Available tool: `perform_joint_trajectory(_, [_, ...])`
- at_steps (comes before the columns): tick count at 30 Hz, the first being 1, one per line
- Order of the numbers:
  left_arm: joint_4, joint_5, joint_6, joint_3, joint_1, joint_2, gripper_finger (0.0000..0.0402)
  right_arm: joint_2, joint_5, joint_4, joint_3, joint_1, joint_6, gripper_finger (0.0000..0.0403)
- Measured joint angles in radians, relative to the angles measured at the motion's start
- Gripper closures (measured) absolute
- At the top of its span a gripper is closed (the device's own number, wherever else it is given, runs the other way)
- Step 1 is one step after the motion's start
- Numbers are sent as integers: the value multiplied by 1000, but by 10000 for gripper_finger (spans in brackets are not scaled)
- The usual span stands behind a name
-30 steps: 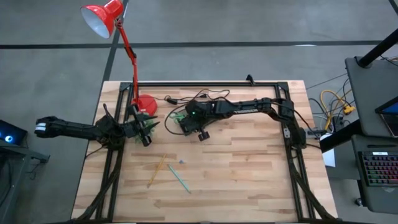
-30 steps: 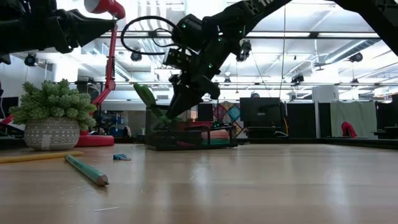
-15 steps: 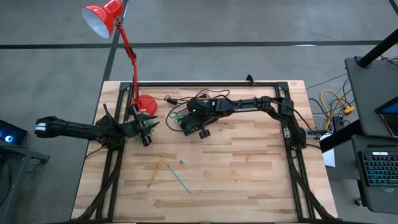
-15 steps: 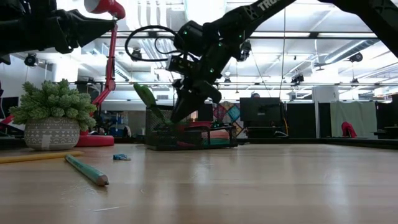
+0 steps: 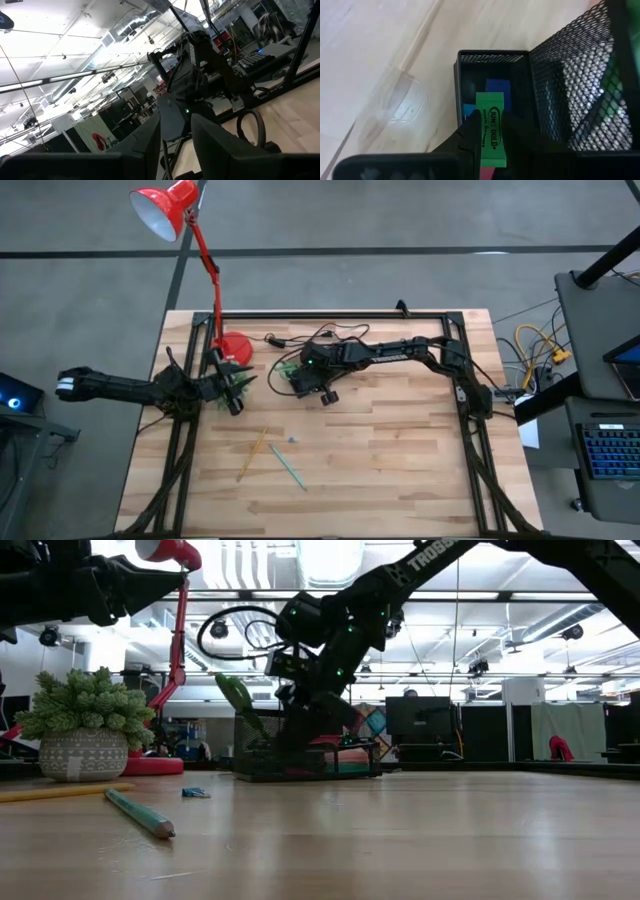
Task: Pick and place office supplies into organizer
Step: Put the green eraser into the black desk organizer
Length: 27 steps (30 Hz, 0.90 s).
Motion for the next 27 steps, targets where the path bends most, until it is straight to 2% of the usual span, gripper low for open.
perform_joint_trajectory(20, [0, 0, 0, -2, 0, 0, 306, 0, 0, 7, 0, -6, 5, 346])
perform_joint_trajectory(27, [0, 0, 0, -2, 0, 0, 306, 0, 53, 7, 0, -6, 24, 301])
